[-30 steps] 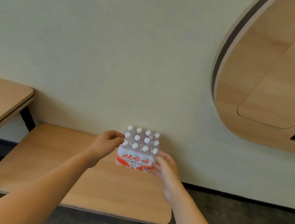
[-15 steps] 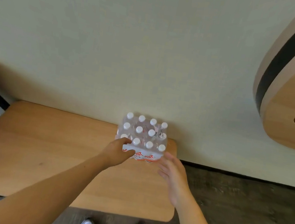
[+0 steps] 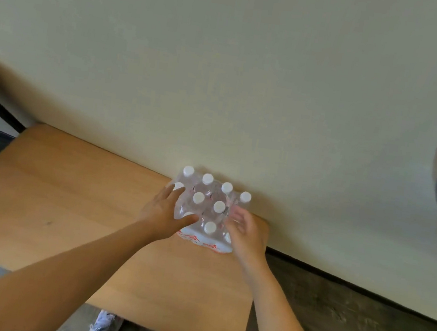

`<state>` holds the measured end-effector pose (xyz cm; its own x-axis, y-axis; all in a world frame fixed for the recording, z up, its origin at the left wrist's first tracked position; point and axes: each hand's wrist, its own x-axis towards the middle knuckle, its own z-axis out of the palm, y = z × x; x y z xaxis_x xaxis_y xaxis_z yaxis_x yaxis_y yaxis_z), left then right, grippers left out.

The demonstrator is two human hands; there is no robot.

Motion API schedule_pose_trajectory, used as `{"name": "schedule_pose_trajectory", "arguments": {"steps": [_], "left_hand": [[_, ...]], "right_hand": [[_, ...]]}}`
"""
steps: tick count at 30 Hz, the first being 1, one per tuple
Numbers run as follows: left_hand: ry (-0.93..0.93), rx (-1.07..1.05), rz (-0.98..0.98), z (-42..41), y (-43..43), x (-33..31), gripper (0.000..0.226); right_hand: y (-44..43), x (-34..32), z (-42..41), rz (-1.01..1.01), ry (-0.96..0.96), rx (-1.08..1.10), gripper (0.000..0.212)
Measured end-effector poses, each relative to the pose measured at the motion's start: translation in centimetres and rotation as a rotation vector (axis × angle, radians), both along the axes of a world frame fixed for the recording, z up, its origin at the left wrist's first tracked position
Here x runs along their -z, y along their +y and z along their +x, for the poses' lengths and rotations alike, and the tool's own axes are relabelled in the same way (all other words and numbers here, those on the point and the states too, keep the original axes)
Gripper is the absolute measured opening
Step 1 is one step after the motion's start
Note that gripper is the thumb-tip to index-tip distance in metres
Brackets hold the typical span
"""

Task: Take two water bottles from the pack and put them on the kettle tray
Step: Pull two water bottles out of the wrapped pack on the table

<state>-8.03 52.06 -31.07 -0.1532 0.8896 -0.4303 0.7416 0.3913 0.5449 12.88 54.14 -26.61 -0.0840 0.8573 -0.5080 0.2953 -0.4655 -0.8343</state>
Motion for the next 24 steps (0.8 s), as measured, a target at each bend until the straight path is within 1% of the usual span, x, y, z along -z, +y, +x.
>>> {"name": "schedule_pose_trajectory", "arguments": {"steps": [3,5,7,9,11,13,15,18,22,24], "left_hand": [[0.092,0.058,0.006,-0.1,1.2,2.5,0.108],[0.165,0.098,0.031,-0.3,2.2,3.9,0.116],[0.246,0.171,0.053,-0.7,3.2,5.1,0.123],[0.287,0.22,0.087,-1.0,3.7,6.1,0.125],[0.295,0.253,0.122,-1.3,3.8,7.2,0.12],[0.31,0.253,0.151,-1.4,3.6,8.1,0.118],[0.337,0.236,0.193,-1.4,3.5,8.9,0.119],[0.331,0.225,0.221,-1.4,3.6,9.4,0.121],[0.317,0.227,0.236,-1.4,3.7,9.6,0.121],[0.32,0.23,0.233,-1.4,3.7,9.5,0.121]], "right_hand": [[1.6,2.6,-1.2,-0.011,-0.038,-0.084,0.036],[2.6,4.3,-2.2,0.056,-0.131,-0.133,0.038],[3.7,5.8,-3.1,0.131,-0.268,-0.163,0.037],[4.4,6.9,-3.7,0.238,-0.447,-0.234,0.037],[4.8,7.8,-3.8,0.334,-0.614,-0.333,0.038],[4.9,8.3,-3.8,0.383,-0.72,-0.434,0.041],[5.0,8.7,-3.7,0.421,-0.784,-0.505,0.042],[5.5,9.1,-3.5,0.463,-0.848,-0.567,0.04],[6.5,9.2,-4.0,0.433,-0.957,-0.626,0.027],[6.6,9.1,-4.3,0.428,-0.97,-0.628,0.024]]}}
